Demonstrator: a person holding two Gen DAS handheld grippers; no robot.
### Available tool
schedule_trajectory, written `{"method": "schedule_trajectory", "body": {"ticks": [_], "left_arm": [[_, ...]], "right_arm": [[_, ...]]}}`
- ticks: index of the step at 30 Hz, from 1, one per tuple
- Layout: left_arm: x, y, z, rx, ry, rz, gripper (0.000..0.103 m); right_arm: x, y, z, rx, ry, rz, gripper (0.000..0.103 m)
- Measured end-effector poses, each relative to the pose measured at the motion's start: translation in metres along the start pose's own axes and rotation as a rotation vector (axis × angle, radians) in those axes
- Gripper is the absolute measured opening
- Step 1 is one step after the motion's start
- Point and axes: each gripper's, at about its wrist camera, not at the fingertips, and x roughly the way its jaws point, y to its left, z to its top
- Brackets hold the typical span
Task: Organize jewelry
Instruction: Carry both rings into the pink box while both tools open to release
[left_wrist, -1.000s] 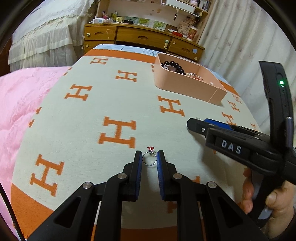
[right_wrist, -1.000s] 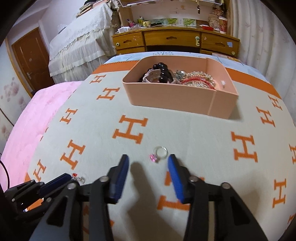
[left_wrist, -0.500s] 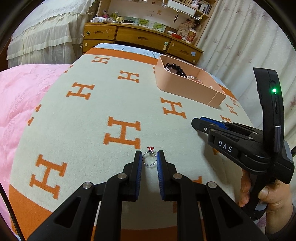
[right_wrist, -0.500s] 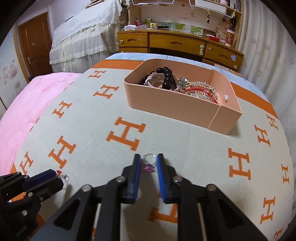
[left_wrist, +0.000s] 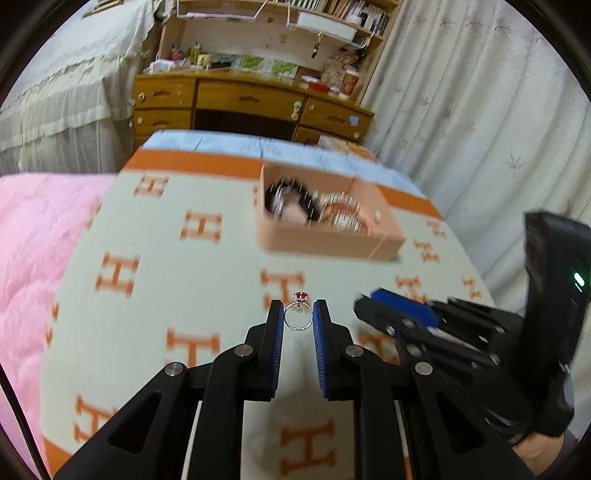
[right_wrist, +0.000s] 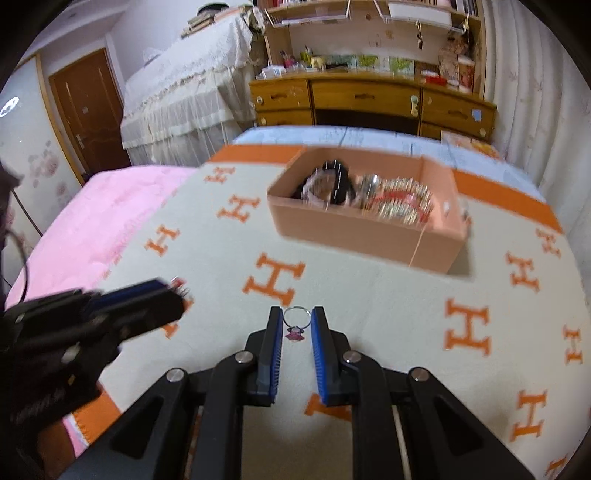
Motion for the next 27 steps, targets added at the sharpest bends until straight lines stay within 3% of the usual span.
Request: {"method": "schedule_trajectory", "body": {"ticks": [7, 12, 20, 23, 27], "left_arm": [[-0.001, -0.026, 0.071, 0.066, -0.084, 0.004, 0.014], [0.016, -0.043, 0.112, 0.089, -0.108, 0.018, 0.014], [0.061, -0.049, 0.14, 0.105, -0.084, 0.066, 0.014], [0.075, -0.046, 0.139, 0.108, -0.056, 0.079, 0.028], [0.082, -0.033, 0.135, 0.074, -0.035, 0.133, 0.075]], "right_arm": [[-0.047, -0.021, 0.056, 0.01, -0.163, -0.016, 0.015], [-0.059, -0.04, 0.098, 0.057, -0.253, -0.015, 0.016], [-0.025, -0.063, 0.13, 0.114, -0.252, -0.044, 0.016], [-0.015, -0.072, 0.129, 0.149, -0.232, -0.045, 0.017], [-0.006, -0.081, 0.123, 0.174, -0.186, -0.037, 0.016]]}}
